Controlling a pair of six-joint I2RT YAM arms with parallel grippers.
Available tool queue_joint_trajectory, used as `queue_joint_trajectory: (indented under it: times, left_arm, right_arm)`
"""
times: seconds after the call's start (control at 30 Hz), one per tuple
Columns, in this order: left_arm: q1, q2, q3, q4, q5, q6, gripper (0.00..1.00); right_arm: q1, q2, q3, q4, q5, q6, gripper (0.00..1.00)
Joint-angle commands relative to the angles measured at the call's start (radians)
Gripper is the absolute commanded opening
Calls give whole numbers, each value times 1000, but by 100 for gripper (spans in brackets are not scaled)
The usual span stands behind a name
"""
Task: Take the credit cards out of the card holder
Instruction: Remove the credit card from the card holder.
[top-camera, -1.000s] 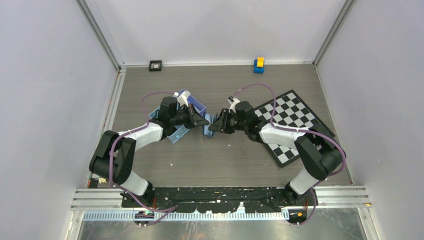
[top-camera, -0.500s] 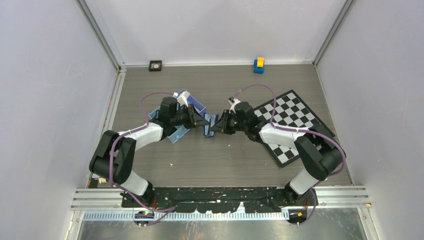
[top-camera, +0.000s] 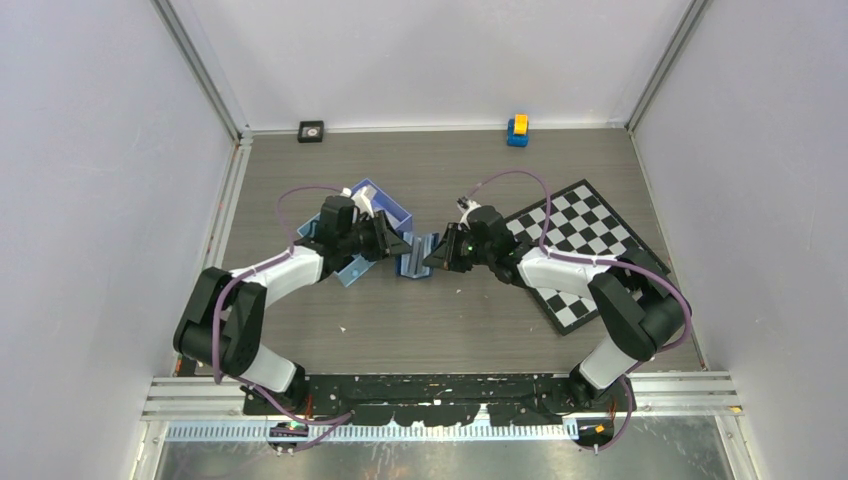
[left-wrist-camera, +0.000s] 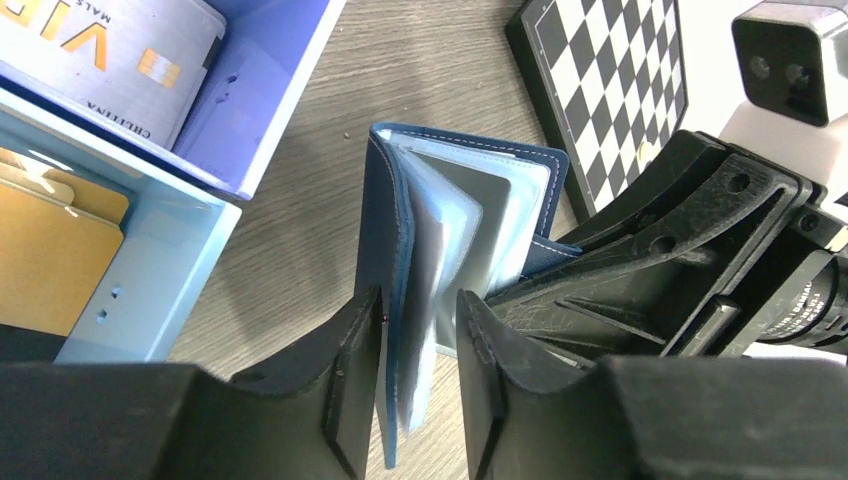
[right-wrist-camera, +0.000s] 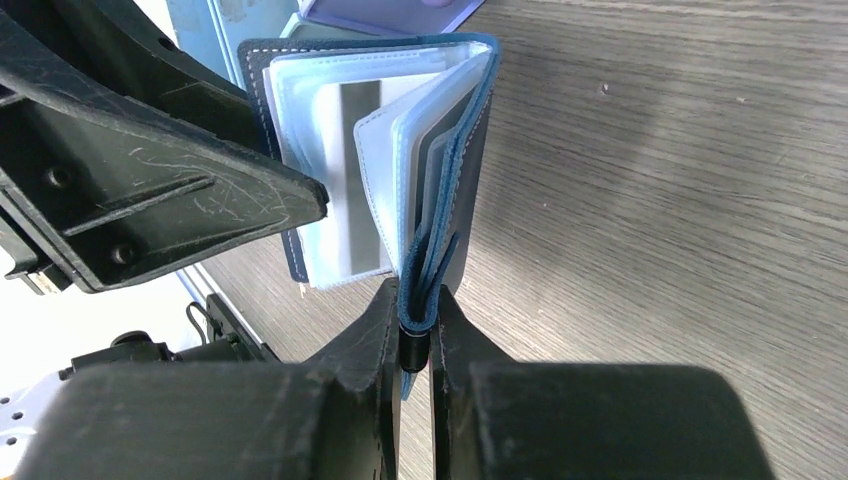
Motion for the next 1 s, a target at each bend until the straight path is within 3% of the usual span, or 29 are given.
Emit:
queue_joint_trajectory:
  times: [0.0, 0.17, 0.3, 0.53, 0.97]
  left_arm:
    - [0, 7, 42, 19, 45, -7, 43]
    - [0, 18, 41, 25, 56, -10, 52]
    - [0, 28, 55, -10, 36, -1, 39]
    - [-8, 31, 48, 28, 80, -1, 60]
    - [-56, 73, 103, -47, 59, 50, 63]
  right_arm:
    - [0, -36, 36, 55, 4, -10, 2]
    - [-1, -40, 36, 63, -7, -7, 2]
    - [-2, -53, 33, 63, -12, -7, 2]
    - [-1, -53, 32, 63, -15, -8, 1]
    - [-2, -48, 38, 53, -11, -12, 1]
